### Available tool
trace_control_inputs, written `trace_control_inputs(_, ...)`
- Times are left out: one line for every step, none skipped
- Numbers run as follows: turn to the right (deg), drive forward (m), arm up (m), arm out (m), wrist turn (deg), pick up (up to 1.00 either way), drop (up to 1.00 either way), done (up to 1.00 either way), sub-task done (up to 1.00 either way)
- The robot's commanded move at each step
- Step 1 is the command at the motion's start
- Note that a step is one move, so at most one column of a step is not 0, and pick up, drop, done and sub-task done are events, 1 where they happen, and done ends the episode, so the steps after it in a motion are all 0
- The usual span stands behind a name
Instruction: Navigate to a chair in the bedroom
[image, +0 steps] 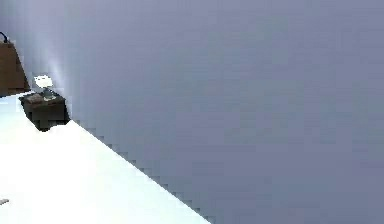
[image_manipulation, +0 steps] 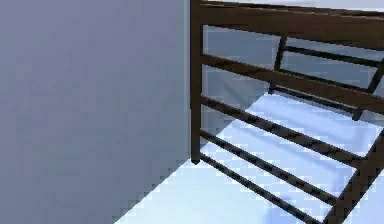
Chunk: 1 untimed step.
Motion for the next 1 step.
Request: trace_control_inputs(-33.0,0.00,0.00,0.00,0.0,0.00,0.00,0.00,0.00)
